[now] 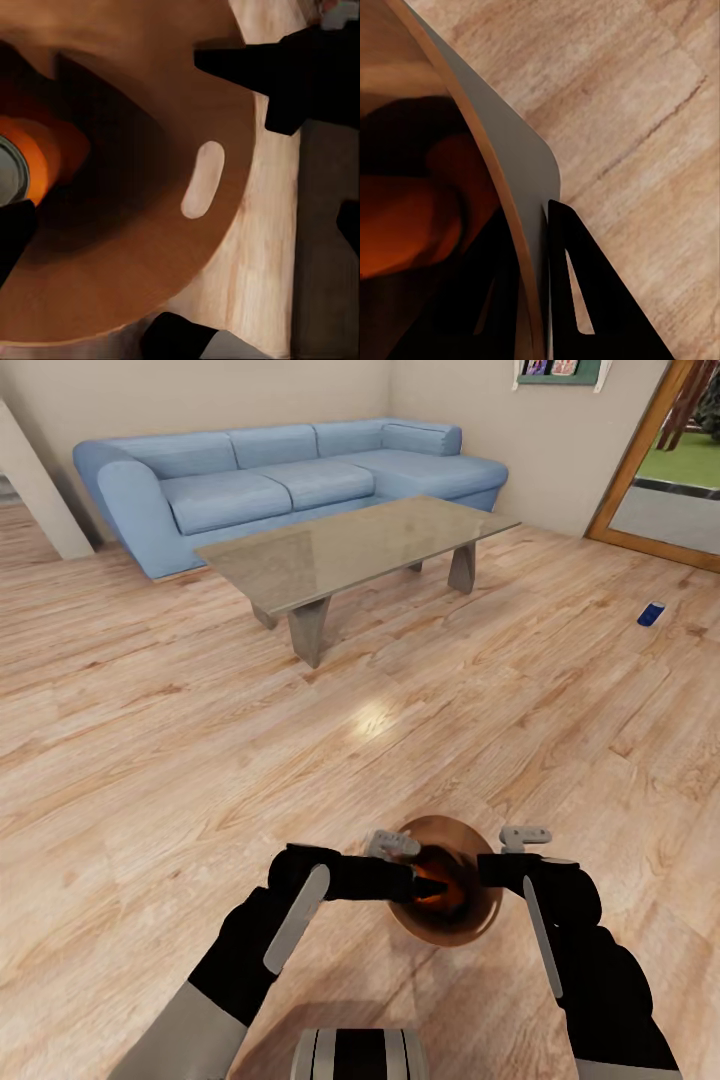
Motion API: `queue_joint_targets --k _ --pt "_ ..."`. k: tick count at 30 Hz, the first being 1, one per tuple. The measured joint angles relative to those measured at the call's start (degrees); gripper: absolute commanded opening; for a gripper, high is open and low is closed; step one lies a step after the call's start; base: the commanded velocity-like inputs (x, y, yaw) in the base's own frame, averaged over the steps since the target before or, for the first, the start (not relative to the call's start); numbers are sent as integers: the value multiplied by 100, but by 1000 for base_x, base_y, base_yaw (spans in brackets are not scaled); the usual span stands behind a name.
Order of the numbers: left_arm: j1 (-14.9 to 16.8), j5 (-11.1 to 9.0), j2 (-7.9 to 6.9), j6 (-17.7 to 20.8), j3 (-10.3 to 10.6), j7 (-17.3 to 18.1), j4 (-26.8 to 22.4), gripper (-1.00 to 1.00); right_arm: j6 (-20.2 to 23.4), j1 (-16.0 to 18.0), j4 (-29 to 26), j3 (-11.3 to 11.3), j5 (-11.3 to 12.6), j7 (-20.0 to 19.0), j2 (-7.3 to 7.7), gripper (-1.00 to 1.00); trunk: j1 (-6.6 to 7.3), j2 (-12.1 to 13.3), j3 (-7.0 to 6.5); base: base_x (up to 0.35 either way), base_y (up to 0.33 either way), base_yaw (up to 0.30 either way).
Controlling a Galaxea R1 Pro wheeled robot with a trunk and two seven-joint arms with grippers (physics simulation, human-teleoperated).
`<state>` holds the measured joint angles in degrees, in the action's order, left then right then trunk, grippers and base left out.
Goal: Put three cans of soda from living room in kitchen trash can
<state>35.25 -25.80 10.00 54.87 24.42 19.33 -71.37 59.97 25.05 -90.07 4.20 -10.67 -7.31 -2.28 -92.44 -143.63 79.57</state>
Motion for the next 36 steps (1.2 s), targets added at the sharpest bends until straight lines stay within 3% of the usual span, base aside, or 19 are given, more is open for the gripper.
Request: queue_joint_targets --k 1,3,4,5,6,8,9,11,12,18,36 --pt "0 -163 -123 6 -47 426 -22 100 0 -1 0 -1 -2 0 0 -100 0 0 0 0 0 0" --pt "1 -433 -594 -8 -234 1472 -119 100 0 1 0 -5 9 0 0 -100 0 0 0 0 0 0" --pt "1 -566 -983 -31 -430 2322 -187 100 1 2 3 -5 21 0 0 -100 0 0 0 0 0 0" --pt "1 -598 -1260 -48 -578 2853 -213 100 1 2 2 -3 30 -1 0 -100 0 0 0 0 0 0" --pt "-4 -629 -1640 -59 -804 3616 -211 100 1 2 1 -1 34 -1 0 -100 0 0 0 0 0 0" --pt "-12 -638 -2036 -79 -926 4005 -155 100 1 3 0 -1 19 0 0 -100 0 0 0 0 0 0" --pt "-15 -654 -2321 -168 -975 4210 16 100 0 2 0 1 10 0 0 -100 0 0 0 0 0 0" --pt "-18 -695 -2530 -490 -990 4305 217 100 0 1 0 1 4 0 0 -100 0 0 0 0 0 0" --pt "-18 -715 -2669 -835 -996 4405 366 100 0 2 0 2 6 0 0 -100 0 0 0 0 0 0" --pt "-19 -733 -2958 -1102 -1000 4603 449 100 1 2 0 1 18 0 0 -100 0 0 0 0 0 0" --pt "-25 -666 -2986 -1184 -1000 4551 497 100 0 5 0 20 15 -46 0 -100 0 0 0 0 0 0"
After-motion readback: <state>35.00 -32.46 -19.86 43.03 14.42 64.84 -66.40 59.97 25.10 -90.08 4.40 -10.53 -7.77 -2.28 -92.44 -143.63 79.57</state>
